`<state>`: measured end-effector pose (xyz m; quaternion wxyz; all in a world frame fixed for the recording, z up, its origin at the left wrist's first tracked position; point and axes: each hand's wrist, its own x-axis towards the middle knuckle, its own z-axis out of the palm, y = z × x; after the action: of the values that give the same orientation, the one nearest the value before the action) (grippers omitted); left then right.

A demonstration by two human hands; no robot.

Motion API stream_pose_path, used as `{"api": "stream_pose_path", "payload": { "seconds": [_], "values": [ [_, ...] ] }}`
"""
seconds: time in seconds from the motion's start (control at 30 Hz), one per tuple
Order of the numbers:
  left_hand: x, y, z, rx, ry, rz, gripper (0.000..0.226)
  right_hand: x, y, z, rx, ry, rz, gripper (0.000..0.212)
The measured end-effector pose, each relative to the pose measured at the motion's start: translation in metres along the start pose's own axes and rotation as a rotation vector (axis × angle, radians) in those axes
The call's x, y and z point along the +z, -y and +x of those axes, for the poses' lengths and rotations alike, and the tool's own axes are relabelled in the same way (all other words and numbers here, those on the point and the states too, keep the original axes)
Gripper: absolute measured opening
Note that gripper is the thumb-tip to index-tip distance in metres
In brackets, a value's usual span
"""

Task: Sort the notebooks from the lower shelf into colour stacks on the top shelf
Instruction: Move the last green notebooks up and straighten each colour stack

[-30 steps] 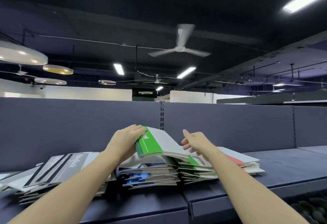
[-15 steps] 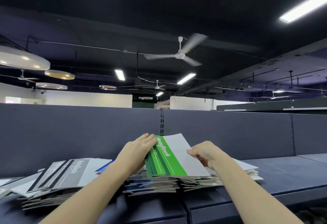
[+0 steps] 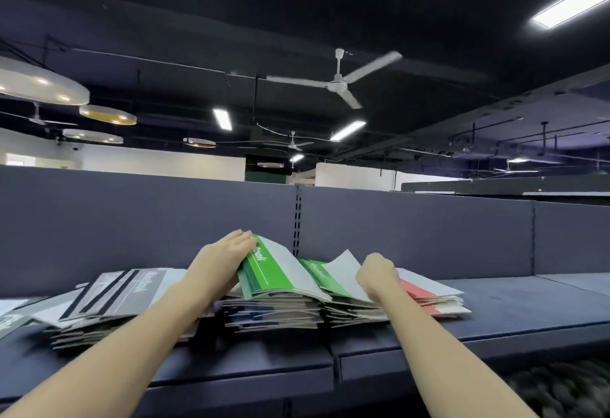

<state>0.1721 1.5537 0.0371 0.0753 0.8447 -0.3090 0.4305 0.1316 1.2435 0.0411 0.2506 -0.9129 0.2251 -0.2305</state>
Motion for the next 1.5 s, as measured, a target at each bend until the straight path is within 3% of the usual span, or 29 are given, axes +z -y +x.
{"api": "stream_pose_path", "payload": {
  "seconds": [0.13,0.23,0.33,0.4,0.47,0.53,0.67,0.73,0.83,1.03,1.2,1.37,1.5],
  "values": [
    [-0.001,0.005,-0.004,0.023,-0.066,0.021,0.062,0.002,0.004,-0.003,-0.023,-0.033,-0.107,0.031],
    [-0.001,0.006,-0.002,-0.008,-0.075,-0.038,0.059,0.001,0.013,-0.004,-0.104,-0.049,-0.049,0.027],
    [0.001,0.003,0.002,-0.036,-0.058,-0.076,0.058,-0.007,0.036,-0.017,-0.117,0.258,0.416,0.043],
    [0.002,-0.003,0.007,-0.068,-0.049,-0.143,0.056,-0.015,0.05,-0.024,-0.128,0.447,0.489,0.054],
    [0.0,-0.009,0.011,-0.125,-0.072,-0.256,0.049,-0.017,0.057,-0.026,-0.175,0.529,0.483,0.041],
    [-0.003,-0.014,0.013,-0.103,-0.096,-0.215,0.046,-0.017,0.056,-0.022,-0.119,0.554,0.55,0.029],
    [-0.008,-0.016,0.016,-0.114,-0.156,-0.204,0.038,-0.018,0.051,-0.016,0.012,0.627,0.756,0.027],
    [-0.007,-0.019,0.019,-0.112,-0.147,-0.209,0.035,-0.018,0.05,-0.013,0.042,0.603,0.79,0.025],
    [-0.005,-0.027,0.022,-0.09,-0.084,-0.175,0.028,-0.019,0.045,-0.008,0.056,0.417,0.765,0.023],
    [0.0,-0.041,0.025,-0.083,0.109,-0.067,0.056,-0.034,0.018,-0.002,0.037,0.288,0.74,0.017],
    [0.003,-0.034,0.019,-0.148,0.04,-0.066,0.047,-0.04,-0.015,0.011,0.012,0.038,0.286,0.021],
    [0.003,-0.021,0.01,-0.246,-0.022,-0.092,0.044,-0.028,-0.028,0.011,-0.019,0.087,-0.073,0.029],
    [0.004,-0.028,0.012,-0.254,-0.022,-0.088,0.042,-0.015,-0.024,0.009,-0.078,0.096,-0.1,0.024]
  ]
}}
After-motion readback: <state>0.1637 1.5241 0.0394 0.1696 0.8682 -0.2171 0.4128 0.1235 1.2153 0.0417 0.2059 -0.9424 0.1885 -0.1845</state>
